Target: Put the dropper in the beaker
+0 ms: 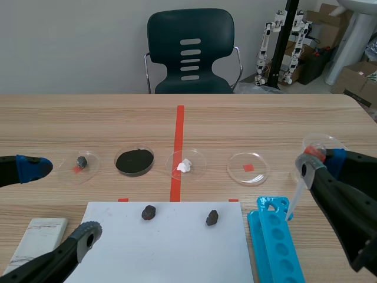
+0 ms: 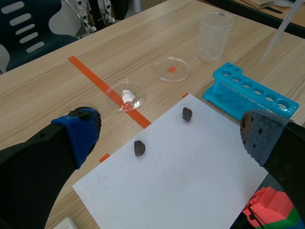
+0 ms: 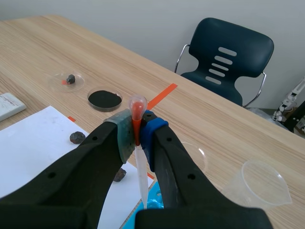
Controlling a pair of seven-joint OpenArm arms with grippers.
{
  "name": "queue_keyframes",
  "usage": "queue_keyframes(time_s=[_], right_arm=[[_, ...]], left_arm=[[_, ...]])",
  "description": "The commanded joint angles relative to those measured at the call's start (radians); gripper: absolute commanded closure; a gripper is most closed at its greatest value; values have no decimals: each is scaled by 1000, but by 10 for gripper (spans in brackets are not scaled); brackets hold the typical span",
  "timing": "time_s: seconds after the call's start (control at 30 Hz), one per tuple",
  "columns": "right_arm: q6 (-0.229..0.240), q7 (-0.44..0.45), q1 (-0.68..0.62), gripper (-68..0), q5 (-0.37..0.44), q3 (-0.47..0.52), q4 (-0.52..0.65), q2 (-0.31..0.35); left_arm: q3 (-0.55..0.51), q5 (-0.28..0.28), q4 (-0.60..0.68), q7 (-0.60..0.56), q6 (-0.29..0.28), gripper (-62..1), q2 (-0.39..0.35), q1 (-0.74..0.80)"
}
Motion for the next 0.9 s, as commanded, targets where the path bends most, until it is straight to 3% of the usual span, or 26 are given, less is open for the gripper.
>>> queue_keyframes(time_s=[0.0,0.87], right_arm=[[-3,14,6,-11,11,1,9,5],[-2,-76,123,-11,11,1,9,-6]], left_arm=[[2,-14,10,-14,1,-615,-1,2],[2,-14,10,-14,1,-615,-1,2]])
